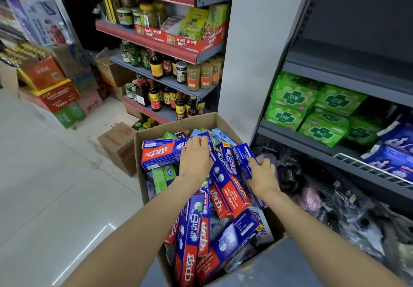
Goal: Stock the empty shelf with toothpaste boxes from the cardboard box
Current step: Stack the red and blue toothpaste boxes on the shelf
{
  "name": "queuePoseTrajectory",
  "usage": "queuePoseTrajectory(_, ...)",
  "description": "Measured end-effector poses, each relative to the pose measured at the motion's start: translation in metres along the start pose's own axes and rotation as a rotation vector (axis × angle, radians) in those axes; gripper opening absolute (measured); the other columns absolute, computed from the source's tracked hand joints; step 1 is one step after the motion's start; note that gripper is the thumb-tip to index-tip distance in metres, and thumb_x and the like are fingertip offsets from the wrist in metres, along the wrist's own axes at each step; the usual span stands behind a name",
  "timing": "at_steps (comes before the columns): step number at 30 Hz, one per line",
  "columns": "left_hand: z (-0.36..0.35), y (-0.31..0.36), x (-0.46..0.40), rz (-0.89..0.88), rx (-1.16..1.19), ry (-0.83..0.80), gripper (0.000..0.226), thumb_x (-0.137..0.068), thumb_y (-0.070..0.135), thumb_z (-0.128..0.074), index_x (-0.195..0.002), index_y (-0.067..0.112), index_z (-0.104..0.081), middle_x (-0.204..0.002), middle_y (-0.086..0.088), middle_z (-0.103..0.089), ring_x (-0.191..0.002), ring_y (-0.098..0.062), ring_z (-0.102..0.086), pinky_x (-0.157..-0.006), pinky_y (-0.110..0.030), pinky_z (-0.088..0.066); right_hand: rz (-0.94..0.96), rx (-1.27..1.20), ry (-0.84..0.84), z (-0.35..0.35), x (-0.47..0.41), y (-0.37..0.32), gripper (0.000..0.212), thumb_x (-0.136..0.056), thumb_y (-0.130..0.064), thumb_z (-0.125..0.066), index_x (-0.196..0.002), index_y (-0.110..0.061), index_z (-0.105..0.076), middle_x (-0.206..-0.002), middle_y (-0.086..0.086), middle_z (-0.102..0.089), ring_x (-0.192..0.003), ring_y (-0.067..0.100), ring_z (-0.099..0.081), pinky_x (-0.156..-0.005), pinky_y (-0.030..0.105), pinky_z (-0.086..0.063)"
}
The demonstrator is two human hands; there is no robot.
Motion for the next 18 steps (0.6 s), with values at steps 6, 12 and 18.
queuePoseTrajectory(6,-0.031,-0.032,-0.029,0.114,-0.017,-0.205,0.093,-0.085,0.018,-0.067,-0.151,0.012,-0.001,-0.157,-0.013,-0.012,-0.146,-0.029,-0.011,-0.117,-0.047,-0.015,-0.004,-0.022,-0.041,-0.001,-0.003,0.000,0.070,-0.089,-0.016,-0.062,-0.146,-0.021,-0.022,-0.141,0.015,-0.028,-0.133,0.031,-0.032,-0.101,0.041,-0.041)
queuePoseTrajectory(12,-0.019,-0.033,-0.034,0.045,-0.078,-0.175,0.074,-0.089,0.026,-0.064,-0.148,0.022,-0.020,-0.145,-0.013,-0.030,-0.138,-0.031,-0.024,-0.114,-0.054,-0.017,-0.009,-0.105,-0.057,-0.001,-0.007,0.004,0.078,-0.084,-0.017,-0.068,-0.147,-0.018,-0.022,-0.142,0.015,-0.035,-0.131,0.030,-0.039,-0.102,0.040,-0.041)
queuePoseTrajectory(18,-0.015,0.006,-0.011,-0.160,0.014,-0.172,0.075,-0.086,0.033,-0.063,-0.148,0.026,-0.022,-0.135,-0.011,-0.036,-0.129,-0.029,-0.030,-0.110,-0.047,-0.026,-0.067,-0.164,-0.052,-0.003,-0.010,-0.002,0.060,-0.092,-0.031,-0.057,-0.144,-0.014,-0.031,-0.143,0.017,-0.033,-0.131,0.033,-0.037,-0.105,0.041,-0.039)
Point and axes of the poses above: each hand's wrist, its own x-axis away from the middle knuckle, its own z-axis out of the back of the hand, y = z × x, the point moved 9 cm from there along -x, towards the middle knuckle
